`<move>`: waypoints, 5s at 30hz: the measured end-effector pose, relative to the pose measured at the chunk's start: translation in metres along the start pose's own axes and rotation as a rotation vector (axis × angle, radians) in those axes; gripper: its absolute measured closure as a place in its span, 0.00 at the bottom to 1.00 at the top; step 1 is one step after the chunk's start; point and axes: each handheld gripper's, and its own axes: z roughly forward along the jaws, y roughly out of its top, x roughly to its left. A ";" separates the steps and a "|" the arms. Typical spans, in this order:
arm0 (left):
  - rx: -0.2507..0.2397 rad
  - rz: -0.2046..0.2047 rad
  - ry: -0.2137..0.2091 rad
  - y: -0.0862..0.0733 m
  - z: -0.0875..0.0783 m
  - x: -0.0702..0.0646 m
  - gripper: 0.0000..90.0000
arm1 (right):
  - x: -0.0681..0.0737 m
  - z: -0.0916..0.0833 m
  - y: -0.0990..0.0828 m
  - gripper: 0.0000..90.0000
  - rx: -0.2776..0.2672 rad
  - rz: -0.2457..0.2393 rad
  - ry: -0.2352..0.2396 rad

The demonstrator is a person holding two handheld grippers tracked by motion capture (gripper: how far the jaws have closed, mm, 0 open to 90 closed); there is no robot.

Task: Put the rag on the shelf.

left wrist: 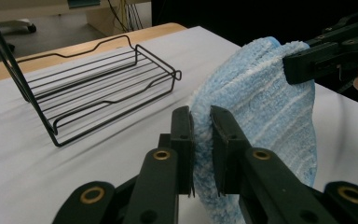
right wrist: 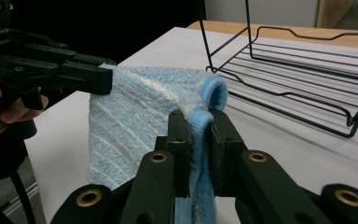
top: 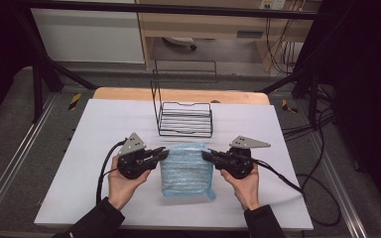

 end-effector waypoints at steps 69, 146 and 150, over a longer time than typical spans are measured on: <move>-0.429 0.032 0.092 0.126 -0.027 0.028 0.90 | 0.034 -0.012 0.134 0.90 -0.404 -0.239 -0.154; -0.477 0.063 0.225 0.242 -0.004 0.091 0.90 | -0.009 0.027 0.263 0.90 -0.489 -0.288 -0.206; -0.460 0.065 0.229 0.240 0.001 0.095 0.90 | -0.014 0.033 0.261 0.90 -0.479 -0.284 -0.209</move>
